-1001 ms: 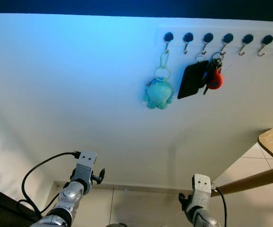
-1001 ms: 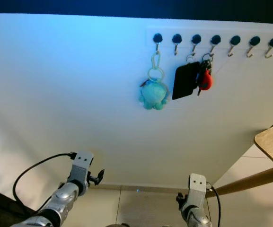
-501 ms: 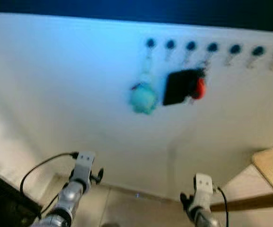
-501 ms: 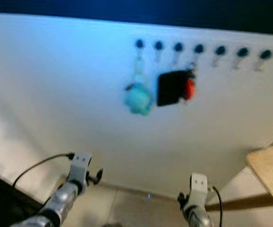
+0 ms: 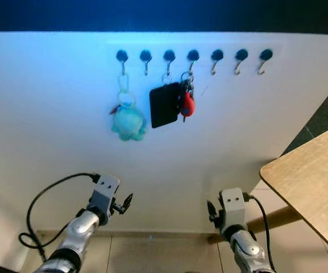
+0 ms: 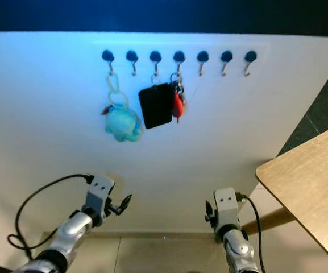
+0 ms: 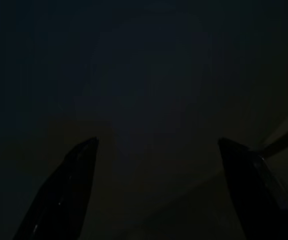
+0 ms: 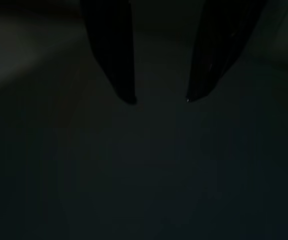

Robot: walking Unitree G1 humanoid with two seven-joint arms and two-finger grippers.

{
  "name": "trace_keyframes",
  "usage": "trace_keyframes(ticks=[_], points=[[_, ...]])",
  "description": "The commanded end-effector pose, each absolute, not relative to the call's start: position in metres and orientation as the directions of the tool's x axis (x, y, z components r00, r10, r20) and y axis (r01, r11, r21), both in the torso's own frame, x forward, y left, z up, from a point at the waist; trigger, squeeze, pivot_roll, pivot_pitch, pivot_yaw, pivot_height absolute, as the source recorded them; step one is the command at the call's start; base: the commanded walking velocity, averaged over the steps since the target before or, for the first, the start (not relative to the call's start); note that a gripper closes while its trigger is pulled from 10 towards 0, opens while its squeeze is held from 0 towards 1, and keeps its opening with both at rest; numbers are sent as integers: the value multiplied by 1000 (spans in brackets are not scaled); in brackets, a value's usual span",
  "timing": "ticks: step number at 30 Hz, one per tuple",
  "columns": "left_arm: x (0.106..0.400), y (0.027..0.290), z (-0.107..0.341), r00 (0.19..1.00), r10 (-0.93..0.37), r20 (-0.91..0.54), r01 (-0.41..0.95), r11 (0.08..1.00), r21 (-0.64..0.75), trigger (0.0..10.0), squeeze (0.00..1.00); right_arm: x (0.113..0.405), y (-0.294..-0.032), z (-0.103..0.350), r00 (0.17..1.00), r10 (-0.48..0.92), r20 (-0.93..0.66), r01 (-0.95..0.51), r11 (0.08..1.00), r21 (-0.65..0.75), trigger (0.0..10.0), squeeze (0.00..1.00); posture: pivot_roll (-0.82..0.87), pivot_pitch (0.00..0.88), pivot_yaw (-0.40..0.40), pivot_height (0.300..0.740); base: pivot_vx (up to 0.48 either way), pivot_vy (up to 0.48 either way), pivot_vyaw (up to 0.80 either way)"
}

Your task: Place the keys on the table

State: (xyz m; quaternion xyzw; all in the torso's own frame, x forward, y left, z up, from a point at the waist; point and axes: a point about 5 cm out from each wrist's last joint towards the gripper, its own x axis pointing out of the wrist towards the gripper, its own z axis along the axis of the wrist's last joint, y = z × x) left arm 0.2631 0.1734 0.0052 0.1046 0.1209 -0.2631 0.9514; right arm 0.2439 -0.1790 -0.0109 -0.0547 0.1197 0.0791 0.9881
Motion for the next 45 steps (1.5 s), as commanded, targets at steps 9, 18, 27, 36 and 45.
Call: trace_keyframes(ticks=[9,18,27,36,45], points=[[257,179,74,844,-520,129,492,848,198,10000,231,258,-156,55,946,291,143,-267,949,-166,10000,0,30,83,3,740,0,0,0],[260,151,130,845,-377,379,368,925,99,10000,192,261,-151,84,926,259,275,-224,963,-152,10000,0,35,82,-19,740,0,0,0],[266,127,149,832,-404,381,427,904,28,10000,302,257,-151,88,925,249,288,-217,966,-138,10000,0,25,73,-10,740,0,0,0],[269,120,157,872,-369,323,369,927,63,10000,804,249,-153,84,943,217,253,-189,973,-130,10000,0,15,72,6,740,0,0,0],[272,105,170,860,-391,329,386,919,83,10000,0,252,-152,85,944,213,254,-185,974,-131,10000,0,18,74,8,740,0,0,0]])
